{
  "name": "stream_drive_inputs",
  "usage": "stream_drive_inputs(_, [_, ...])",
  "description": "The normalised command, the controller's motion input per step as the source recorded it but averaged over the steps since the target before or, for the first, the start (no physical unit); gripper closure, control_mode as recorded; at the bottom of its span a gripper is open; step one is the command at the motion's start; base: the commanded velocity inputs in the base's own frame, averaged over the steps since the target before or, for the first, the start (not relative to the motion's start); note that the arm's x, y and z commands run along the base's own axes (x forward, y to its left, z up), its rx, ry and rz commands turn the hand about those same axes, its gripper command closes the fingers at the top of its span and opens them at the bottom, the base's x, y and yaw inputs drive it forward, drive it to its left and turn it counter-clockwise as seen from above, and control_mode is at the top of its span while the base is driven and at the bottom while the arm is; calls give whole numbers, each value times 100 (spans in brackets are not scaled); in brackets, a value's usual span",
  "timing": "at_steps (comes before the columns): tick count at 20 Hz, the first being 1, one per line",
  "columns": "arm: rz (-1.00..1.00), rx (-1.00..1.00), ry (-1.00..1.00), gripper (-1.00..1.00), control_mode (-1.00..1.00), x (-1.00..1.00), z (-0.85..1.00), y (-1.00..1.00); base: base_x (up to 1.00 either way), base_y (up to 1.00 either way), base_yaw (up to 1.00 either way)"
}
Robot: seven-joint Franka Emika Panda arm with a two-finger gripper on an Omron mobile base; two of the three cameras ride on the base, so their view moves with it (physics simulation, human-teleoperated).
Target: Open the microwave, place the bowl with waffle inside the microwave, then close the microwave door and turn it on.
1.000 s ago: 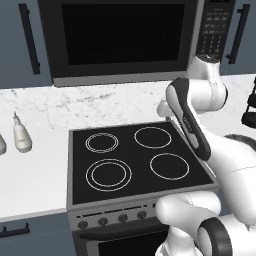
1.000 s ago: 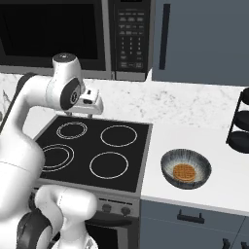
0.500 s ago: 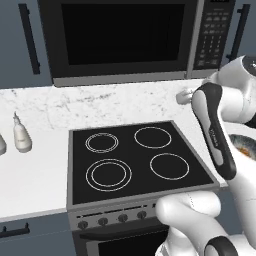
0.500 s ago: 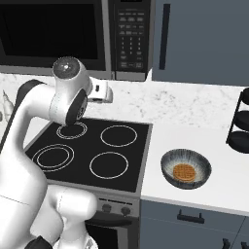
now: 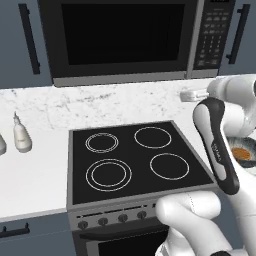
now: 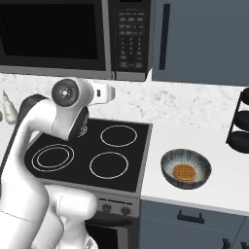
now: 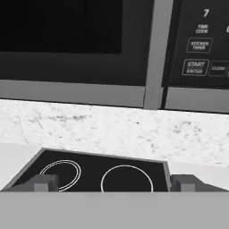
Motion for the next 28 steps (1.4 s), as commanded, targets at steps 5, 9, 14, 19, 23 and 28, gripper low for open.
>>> stream_drive_inputs(5, [0,0,-18,-100,-100,8,7,-10,0,0,0])
stream_drive_inputs(9, [-1,3,-13,-100,-100,6,55,-21,0,0,0])
stream_drive_inputs(14, [0,1,-12,-100,-100,4,72,-19,0,0,0])
stream_drive_inputs(19, [0,2,-1,-100,-100,32,30,-31,0,0,0])
stream_drive_inputs(23, [0,0,0,-100,-100,25,7,-9,0,0,0])
stream_drive_inputs(28, [-3,0,-7,-100,-100,14,3,3,0,0,0])
